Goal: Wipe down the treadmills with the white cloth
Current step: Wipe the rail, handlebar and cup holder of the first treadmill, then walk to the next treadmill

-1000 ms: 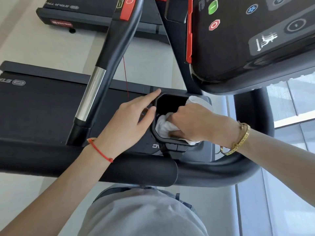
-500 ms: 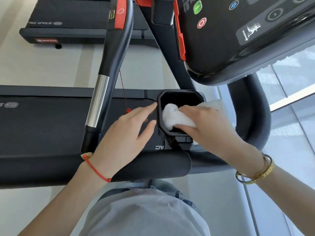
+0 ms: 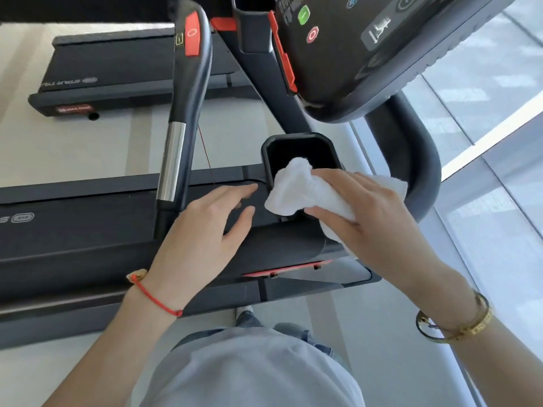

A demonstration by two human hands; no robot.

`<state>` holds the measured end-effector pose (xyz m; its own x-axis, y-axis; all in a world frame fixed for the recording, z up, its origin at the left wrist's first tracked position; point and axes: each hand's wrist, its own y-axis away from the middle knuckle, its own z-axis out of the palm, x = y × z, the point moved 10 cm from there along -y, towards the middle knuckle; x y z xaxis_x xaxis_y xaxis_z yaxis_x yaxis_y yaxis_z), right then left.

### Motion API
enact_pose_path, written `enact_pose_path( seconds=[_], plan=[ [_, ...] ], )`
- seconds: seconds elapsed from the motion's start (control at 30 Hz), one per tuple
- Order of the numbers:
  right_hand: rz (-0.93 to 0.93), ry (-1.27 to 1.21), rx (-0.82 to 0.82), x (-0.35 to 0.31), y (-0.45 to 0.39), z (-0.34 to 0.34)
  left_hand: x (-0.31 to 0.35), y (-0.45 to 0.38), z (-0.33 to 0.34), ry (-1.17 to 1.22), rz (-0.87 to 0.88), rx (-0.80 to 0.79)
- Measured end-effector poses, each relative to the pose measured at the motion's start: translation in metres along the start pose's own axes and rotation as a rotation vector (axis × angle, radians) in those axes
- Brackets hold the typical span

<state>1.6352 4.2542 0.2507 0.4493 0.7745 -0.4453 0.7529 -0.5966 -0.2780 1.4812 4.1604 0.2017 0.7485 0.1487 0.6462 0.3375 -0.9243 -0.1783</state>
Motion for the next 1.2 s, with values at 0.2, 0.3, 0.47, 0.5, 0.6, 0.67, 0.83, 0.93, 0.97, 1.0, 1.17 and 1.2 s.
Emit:
enact_pose_path(
  seconds=[0.2, 0.3, 0.47, 0.5, 0.6, 0.67, 0.83, 0.93, 0.97, 1.0, 1.17, 1.2],
  plan=[
    [-0.065, -0.019, -0.037, -0.022, 0.033, 0.011, 0.013, 0.039, -0.013, -0.038, -0.014, 0.118],
    [-0.104, -0.007, -0.009, -0.029, 0.053, 0.015, 0.023, 0.072, -0.018, -0.076, -0.029, 0.194],
    [-0.184, -0.101, -0.047, -0.05, 0.088, 0.021, 0.029, 0.139, -0.021, -0.1, -0.135, 0.272],
    [-0.199, -0.124, -0.071, -0.055, 0.095, 0.025, 0.029, 0.152, -0.02, -0.106, -0.16, 0.282],
    [-0.254, -0.159, -0.141, -0.072, 0.114, 0.042, 0.026, 0.194, -0.022, -0.118, -0.237, 0.32],
    [-0.285, -0.169, -0.177, -0.085, 0.124, 0.054, 0.022, 0.221, -0.025, -0.135, -0.293, 0.348],
    [-0.365, -0.228, -0.279, -0.121, 0.146, 0.085, 0.008, 0.286, -0.033, -0.152, -0.436, 0.402],
    [-0.432, -0.229, -0.353, -0.147, 0.154, 0.108, -0.002, 0.327, -0.04, -0.156, -0.537, 0.464],
    [-0.454, -0.228, -0.381, -0.157, 0.157, 0.117, -0.006, 0.342, -0.044, -0.159, -0.573, 0.489],
    [-0.476, -0.233, -0.407, -0.167, 0.159, 0.126, -0.011, 0.356, -0.047, -0.162, -0.607, 0.51],
    [-0.601, -0.263, -0.504, -0.227, 0.165, 0.173, -0.042, 0.427, -0.067, -0.173, -0.766, 0.602],
    [-0.625, -0.263, -0.518, -0.241, 0.165, 0.183, -0.049, 0.44, -0.072, -0.176, -0.797, 0.62]
  ],
)
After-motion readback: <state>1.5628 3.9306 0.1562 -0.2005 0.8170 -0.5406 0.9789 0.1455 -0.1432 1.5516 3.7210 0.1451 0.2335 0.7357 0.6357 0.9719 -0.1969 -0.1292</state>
